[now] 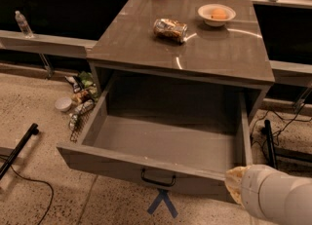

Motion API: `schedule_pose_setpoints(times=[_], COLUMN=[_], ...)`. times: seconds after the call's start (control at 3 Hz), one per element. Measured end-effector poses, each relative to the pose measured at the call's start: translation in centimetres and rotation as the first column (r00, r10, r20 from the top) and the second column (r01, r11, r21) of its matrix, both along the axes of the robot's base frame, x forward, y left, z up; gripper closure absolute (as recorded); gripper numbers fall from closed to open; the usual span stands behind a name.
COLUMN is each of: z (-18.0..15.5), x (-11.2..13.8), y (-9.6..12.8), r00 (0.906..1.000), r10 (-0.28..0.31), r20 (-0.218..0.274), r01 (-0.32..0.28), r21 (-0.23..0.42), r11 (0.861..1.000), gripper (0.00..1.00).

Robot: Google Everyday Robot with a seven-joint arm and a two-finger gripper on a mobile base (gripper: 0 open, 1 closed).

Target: Close top drawer

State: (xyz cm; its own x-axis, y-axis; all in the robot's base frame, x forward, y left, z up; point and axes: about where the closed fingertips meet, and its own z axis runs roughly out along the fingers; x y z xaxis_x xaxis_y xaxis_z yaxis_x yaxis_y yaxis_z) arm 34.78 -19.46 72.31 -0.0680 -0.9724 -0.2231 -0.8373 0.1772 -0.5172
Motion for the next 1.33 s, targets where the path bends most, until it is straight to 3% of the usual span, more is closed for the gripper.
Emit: schedule_pose_setpoints(times=[0.67, 1.33], z=[-2.1, -5.5], x=[-1.8, -1.0], y=[1.5, 2.2], r00=[0.9992, 0.9935], r10=[-0.002, -0.003], r20=[0.039, 0.114], r01=[0.0, -0.002], r21=[0.051, 0.04], r11=[0.999, 0.999], gripper=[1.0, 1.0])
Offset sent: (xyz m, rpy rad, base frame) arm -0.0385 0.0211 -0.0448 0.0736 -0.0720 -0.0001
